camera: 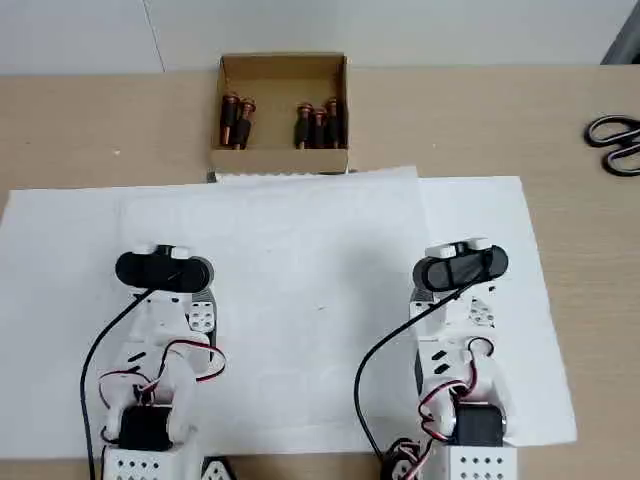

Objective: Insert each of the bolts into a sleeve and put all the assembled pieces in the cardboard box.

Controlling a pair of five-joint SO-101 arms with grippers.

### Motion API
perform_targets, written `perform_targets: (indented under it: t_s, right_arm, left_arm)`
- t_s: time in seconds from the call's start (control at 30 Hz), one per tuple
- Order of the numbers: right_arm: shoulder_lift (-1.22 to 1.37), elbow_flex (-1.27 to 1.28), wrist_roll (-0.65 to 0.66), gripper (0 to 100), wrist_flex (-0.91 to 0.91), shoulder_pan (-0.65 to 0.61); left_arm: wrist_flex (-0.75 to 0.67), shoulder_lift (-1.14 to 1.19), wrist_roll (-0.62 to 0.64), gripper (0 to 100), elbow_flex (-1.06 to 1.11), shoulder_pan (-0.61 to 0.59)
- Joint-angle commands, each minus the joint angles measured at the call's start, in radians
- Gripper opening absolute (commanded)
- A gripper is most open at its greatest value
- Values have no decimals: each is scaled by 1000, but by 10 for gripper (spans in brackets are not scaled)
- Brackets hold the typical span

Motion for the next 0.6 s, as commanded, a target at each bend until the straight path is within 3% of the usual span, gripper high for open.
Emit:
perform_targets:
  t_s: [0.0,0.57]
  right_arm:
    - [-7,14,11,4,88,12]
    - [-21,14,17,4,94,10]
  left_arm:
    - [3,-8,0,7,-5,-3]
    - [3,-8,0,7,-5,-3]
